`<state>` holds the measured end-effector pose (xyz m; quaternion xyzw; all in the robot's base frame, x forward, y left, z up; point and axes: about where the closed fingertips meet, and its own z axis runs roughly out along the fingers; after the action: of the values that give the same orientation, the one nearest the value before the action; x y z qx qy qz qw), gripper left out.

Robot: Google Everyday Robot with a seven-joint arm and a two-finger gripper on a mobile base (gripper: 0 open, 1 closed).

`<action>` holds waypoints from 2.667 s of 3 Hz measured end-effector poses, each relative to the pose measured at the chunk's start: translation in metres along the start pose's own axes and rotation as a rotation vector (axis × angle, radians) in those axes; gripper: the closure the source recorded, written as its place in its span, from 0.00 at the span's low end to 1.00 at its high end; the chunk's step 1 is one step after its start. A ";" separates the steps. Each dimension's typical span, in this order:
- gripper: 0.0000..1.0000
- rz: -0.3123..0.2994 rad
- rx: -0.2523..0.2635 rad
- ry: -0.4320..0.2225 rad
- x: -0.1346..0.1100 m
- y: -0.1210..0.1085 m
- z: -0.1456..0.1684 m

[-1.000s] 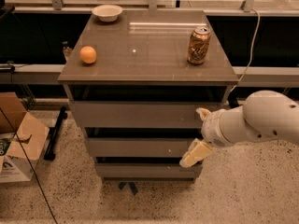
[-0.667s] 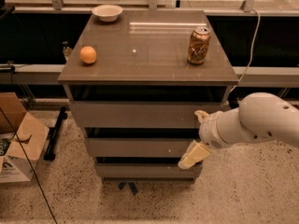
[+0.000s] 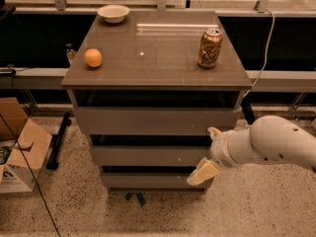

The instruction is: Open middle drawer

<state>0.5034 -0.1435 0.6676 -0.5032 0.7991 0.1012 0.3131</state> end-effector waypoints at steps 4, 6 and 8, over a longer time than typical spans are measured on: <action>0.00 0.109 0.019 -0.054 0.053 -0.019 0.089; 0.00 0.142 0.019 -0.088 0.075 -0.035 0.144; 0.00 0.165 -0.006 -0.114 0.086 -0.065 0.192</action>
Offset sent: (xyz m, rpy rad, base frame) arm 0.0330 -0.0082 -0.0698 0.0878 -0.0182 -0.0640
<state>0.6108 -0.1461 0.4752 -0.4300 0.8184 0.1578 0.3470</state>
